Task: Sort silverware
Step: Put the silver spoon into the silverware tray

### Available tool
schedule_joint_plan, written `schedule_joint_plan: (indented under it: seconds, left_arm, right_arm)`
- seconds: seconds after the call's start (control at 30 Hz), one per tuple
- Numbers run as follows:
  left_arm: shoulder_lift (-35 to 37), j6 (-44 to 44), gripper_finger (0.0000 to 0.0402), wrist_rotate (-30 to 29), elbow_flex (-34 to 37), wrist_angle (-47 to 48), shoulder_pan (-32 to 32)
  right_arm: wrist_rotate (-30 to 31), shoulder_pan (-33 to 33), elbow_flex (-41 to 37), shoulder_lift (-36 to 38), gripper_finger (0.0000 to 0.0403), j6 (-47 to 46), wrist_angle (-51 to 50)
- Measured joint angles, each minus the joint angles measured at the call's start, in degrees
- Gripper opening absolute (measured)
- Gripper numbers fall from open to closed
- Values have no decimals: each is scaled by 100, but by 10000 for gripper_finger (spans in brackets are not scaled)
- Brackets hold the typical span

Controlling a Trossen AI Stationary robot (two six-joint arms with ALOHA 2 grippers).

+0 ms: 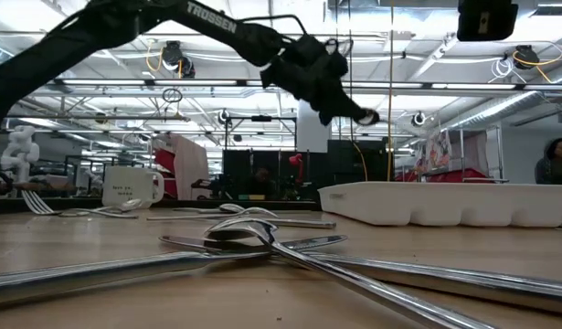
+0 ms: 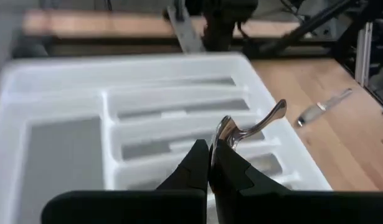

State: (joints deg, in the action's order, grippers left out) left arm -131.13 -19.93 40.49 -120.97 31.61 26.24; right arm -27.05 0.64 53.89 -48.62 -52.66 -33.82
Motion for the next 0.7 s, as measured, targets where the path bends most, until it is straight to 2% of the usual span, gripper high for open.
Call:
schedule_joint_plan:
  seconds: [0.33, 0.5, 0.7]
  left_arm:
    - [-265, -198, 5, -228, 2, 610, -10]
    - [-311, -570, 5, -592, 0, 612, -103]
    - [-315, -898, 5, -627, 0, 636, -270]
  right_arm:
    - [54, 0, 0, 0, 222, 567, -280]
    - [370, 0, 0, -2, 222, 684, -456]
    - [621, 0, 0, -2, 222, 823, -529]
